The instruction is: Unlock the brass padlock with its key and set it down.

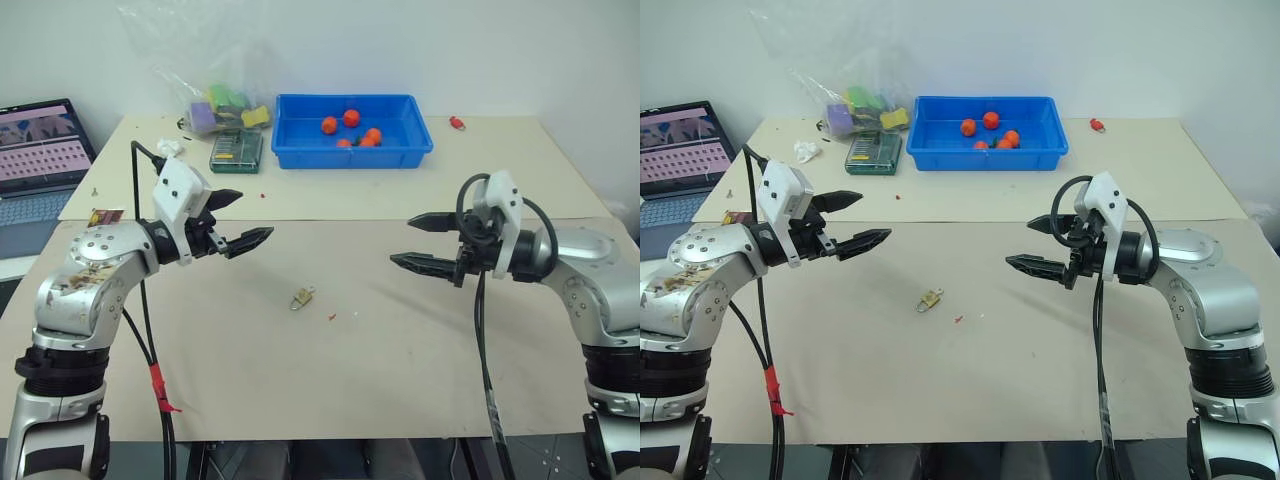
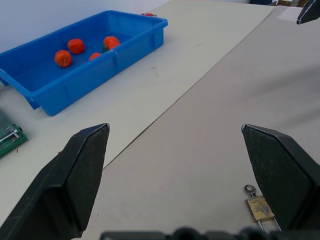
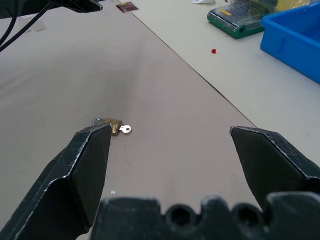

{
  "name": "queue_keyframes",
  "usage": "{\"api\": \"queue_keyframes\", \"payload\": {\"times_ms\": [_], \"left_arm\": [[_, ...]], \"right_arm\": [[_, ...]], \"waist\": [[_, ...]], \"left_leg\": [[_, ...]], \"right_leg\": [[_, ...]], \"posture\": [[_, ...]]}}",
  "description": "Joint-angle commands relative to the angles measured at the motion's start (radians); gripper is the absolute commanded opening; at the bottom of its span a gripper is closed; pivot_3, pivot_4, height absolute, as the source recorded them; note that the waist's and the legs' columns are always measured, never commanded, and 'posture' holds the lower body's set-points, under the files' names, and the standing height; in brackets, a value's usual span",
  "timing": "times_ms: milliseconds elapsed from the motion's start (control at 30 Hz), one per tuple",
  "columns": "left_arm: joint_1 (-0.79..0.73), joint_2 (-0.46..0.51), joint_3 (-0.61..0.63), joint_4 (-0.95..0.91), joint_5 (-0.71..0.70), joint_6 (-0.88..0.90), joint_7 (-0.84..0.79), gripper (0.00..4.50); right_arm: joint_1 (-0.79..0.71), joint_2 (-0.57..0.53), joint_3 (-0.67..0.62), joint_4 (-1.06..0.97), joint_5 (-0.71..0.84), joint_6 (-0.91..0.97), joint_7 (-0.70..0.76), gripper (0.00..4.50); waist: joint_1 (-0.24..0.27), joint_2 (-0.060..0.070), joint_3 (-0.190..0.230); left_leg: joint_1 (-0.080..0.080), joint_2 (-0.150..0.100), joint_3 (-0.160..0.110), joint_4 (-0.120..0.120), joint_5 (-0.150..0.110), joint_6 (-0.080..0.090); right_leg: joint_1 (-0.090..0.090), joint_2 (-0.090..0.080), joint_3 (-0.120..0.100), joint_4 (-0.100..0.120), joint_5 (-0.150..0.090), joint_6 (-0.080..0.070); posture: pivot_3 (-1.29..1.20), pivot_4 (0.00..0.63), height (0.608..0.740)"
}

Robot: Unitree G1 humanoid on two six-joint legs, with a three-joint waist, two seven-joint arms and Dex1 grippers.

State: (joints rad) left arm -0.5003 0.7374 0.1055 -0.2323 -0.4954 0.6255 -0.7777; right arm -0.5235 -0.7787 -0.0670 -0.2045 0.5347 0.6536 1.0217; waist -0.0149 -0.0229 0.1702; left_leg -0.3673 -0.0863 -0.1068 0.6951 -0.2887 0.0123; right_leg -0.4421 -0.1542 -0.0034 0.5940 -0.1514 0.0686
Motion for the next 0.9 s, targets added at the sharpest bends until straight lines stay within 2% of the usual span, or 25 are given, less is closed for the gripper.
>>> {"api": "queue_keyframes", "payload": {"times_ms": [33,200,300,400,533,600,900], "left_arm": [[0.036,0.006,0.017,-0.058,-0.005,-0.011,-0.004,4.50],[0.103,-0.064,0.023,-0.127,-0.064,0.029,0.038,4.50],[0.229,-0.082,0.029,-0.242,-0.085,-0.019,0.006,4.50],[0.342,-0.151,0.041,-0.326,-0.105,-0.011,0.088,4.50],[0.442,-0.184,-0.086,-0.372,0.009,-0.040,0.152,4.50],[0.466,-0.213,-0.158,-0.356,0.093,-0.053,0.218,4.50],[0.456,-0.333,-0.298,-0.286,0.312,-0.063,0.424,4.50]], "right_arm": [[0.009,-0.009,-0.036,-0.054,0.025,0.015,-0.021,4.43],[0.023,-0.009,-0.018,-0.062,0.003,0.019,-0.051,4.43],[0.023,-0.011,-0.015,-0.082,0.007,0.025,-0.061,4.43],[0.021,-0.003,-0.019,-0.111,0.026,0.051,-0.083,4.43],[0.033,0.009,-0.017,-0.134,0.027,0.066,-0.113,4.43],[0.037,0.011,-0.023,-0.136,0.028,0.067,-0.125,4.43],[0.059,0.018,-0.030,-0.185,0.045,0.085,-0.184,4.43]], "waist": [[0.000,0.000,0.000],[0.001,0.000,0.000],[-0.001,0.000,0.000],[-0.002,0.000,0.000],[0.005,0.000,0.000],[0.012,0.000,0.000],[0.016,0.000,0.000]], "left_leg": [[0.000,0.000,0.000,0.000,0.000,0.000],[0.000,0.000,0.000,0.000,0.000,-0.001],[-0.001,0.000,0.000,0.000,0.000,0.000],[0.000,0.000,0.003,-0.001,0.000,0.000],[0.000,0.000,0.004,0.000,-0.001,0.002],[0.004,0.000,0.006,-0.001,-0.002,0.004],[0.010,0.000,0.009,-0.002,-0.003,0.005]], "right_leg": [[0.000,0.000,0.000,0.000,0.000,0.000],[-0.001,0.000,0.003,0.000,0.000,0.001],[-0.001,0.000,0.003,0.000,0.001,0.001],[-0.004,0.000,0.008,0.000,0.001,0.001],[-0.004,0.001,0.009,0.000,0.001,0.001],[0.001,0.001,0.009,-0.001,0.000,0.001],[0.005,0.001,0.013,-0.001,-0.001,0.003]], "posture": [[0.00,0.150,0.740],[0.00,0.150,0.740],[0.00,0.150,0.740],[0.00,0.150,0.740],[0.00,0.150,0.740],[0.00,0.150,0.740],[0.00,0.150,0.740]]}}
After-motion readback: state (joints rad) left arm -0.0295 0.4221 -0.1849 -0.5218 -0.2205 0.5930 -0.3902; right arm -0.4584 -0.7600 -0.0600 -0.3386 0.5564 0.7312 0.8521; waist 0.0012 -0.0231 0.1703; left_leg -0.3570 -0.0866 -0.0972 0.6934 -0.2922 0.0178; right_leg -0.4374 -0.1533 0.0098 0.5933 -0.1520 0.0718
